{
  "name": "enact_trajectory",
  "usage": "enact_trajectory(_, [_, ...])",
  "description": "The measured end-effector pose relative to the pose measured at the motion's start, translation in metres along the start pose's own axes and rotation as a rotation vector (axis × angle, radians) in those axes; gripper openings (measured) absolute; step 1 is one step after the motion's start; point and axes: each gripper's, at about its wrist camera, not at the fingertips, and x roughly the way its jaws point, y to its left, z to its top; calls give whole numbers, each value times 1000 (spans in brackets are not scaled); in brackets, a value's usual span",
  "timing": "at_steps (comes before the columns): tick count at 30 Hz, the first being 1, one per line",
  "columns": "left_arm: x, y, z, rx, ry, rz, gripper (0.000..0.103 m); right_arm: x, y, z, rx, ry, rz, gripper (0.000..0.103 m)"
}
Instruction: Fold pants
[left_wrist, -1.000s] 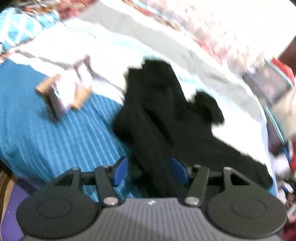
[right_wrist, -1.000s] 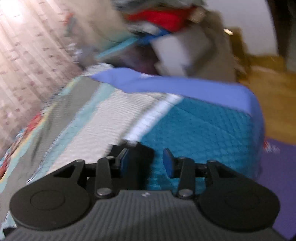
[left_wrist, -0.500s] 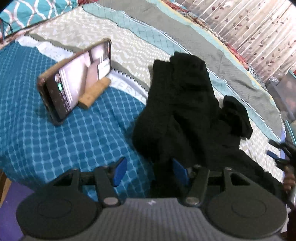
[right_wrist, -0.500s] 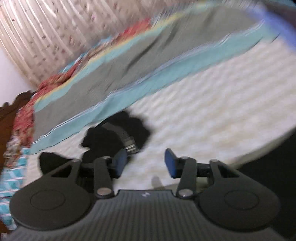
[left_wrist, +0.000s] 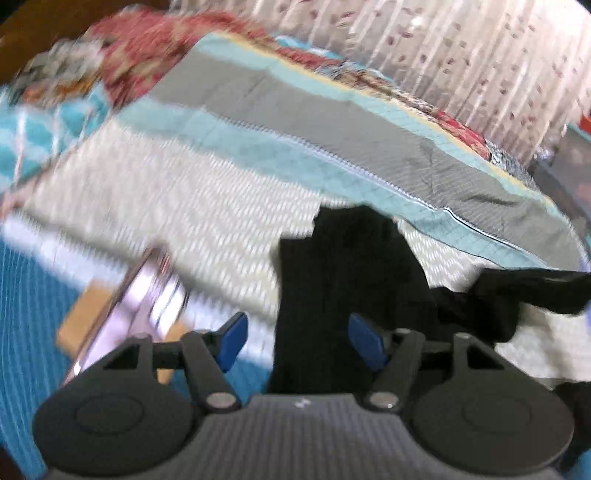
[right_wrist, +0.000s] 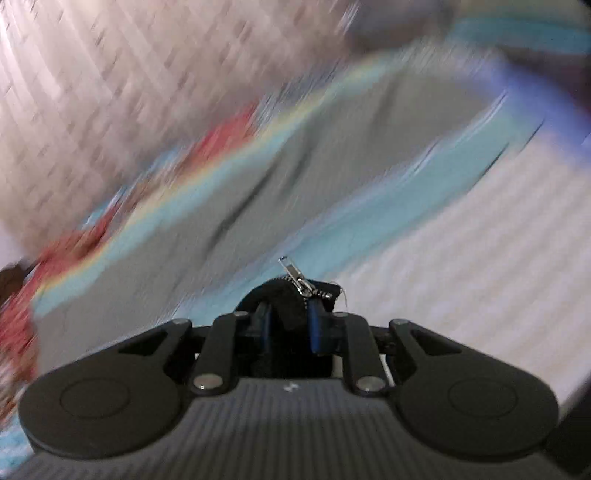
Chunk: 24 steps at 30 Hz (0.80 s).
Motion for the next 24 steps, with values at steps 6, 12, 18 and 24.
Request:
enact_trajectory(6, [61,-57,45,155,-29,40,100,-54,-83,68,49,-189,-262,22])
enact_trajectory(12, [140,-109,54,270,77,61,99,-39,-104,51,12,-113,-332,23])
enact_trajectory(18, [201,-131,33,423,180,236,15,-24,-128,37,38,-21,-362,51])
enact_trajectory(24, [173,-128,30,404,55,240,10,-40,-156,27,92,-42,-397,52])
